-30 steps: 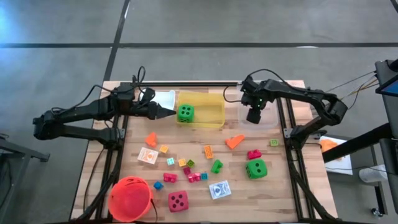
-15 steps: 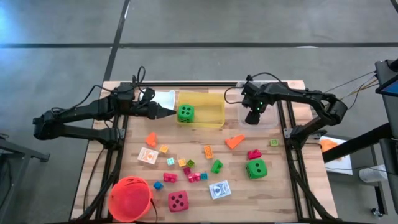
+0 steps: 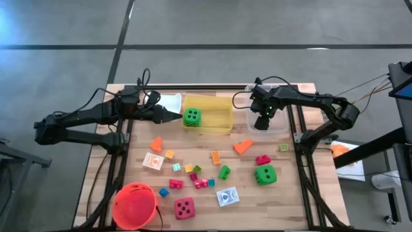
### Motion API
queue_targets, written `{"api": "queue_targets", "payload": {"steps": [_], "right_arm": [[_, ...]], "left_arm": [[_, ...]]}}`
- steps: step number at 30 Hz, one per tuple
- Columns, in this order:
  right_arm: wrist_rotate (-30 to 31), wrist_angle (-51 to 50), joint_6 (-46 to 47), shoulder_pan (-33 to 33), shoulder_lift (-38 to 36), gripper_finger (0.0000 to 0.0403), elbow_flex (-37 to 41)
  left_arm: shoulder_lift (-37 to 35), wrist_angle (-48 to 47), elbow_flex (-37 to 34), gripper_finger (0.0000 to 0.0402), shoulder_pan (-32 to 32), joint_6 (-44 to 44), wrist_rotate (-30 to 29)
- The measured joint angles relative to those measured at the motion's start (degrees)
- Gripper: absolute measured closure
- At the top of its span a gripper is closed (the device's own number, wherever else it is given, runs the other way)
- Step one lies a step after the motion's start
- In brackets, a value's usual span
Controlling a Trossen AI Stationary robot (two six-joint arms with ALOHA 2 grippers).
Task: Pick & Place Toys
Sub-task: Put the top blue game piece into the transparent bin, then adjust the transparent bin
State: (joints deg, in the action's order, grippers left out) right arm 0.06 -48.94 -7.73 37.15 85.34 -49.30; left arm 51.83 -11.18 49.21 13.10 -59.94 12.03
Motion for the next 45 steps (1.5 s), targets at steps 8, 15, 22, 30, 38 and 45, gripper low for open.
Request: {"api": "queue_targets", "payload": {"steps": [8,15,22,30,38,45], "right_arm": [[-0.3,0.1,-0.5,0.0,0.0,0.0255,0.0],[-0.5,-0.1,-1.0,0.0,0.0,0.0255,0.0],[-0.6,-0.2,-0.6,0.0,0.0,0.0238,0.0],[-0.6,-0.2,0.1,0.0,0.0,0.0133,0.0],[-0.2,-0.2,0.3,0.0,0.0,0.0072,0.0],[0.0,-1.7,2.7,0.0,-1.9,0.0067,-2.4]], "left_arm": [[0.0,0.0,0.0,0.0169,0.0,0.0,0.0],[0.0,0.0,0.0,0.0169,0.0,0.0,0.0],[0.0,0.0,0.0,0.0169,0.0,-0.1,0.0],[0.0,0.0,0.0,0.0169,0.0,-0.3,0.0],[0.0,0.0,0.0,0.0169,0.0,-0.2,0.0],[0.0,0.0,0.0,0.0169,0.0,-0.5,0.0]]}}
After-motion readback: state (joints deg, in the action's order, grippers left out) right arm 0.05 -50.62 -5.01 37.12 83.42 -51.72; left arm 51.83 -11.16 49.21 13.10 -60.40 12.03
